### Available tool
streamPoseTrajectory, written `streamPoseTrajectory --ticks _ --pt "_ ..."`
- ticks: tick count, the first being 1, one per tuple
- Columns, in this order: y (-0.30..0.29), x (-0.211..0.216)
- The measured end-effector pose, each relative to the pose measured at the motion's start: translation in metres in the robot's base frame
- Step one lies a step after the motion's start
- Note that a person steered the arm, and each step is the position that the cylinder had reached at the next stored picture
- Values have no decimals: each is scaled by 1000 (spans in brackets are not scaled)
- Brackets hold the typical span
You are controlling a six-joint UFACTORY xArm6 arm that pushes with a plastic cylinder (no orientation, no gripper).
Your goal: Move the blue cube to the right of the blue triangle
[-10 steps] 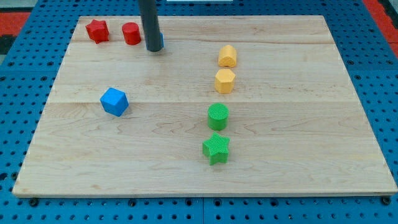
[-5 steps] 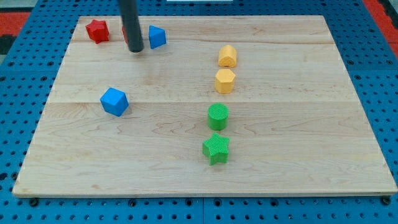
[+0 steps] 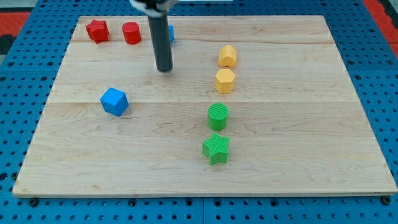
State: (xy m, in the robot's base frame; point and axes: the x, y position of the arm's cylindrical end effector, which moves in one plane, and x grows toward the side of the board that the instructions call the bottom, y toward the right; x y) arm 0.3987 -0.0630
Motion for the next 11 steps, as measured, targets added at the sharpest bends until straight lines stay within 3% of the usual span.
streamPoseTrajectory --ticks 1,2,3,4,6,8,11 --pt "-34 105" --pt "-136 146" --pt "-169 113" --pt "-131 69" --pt "-43 44" --pt "-24 31" --pt "45 -63"
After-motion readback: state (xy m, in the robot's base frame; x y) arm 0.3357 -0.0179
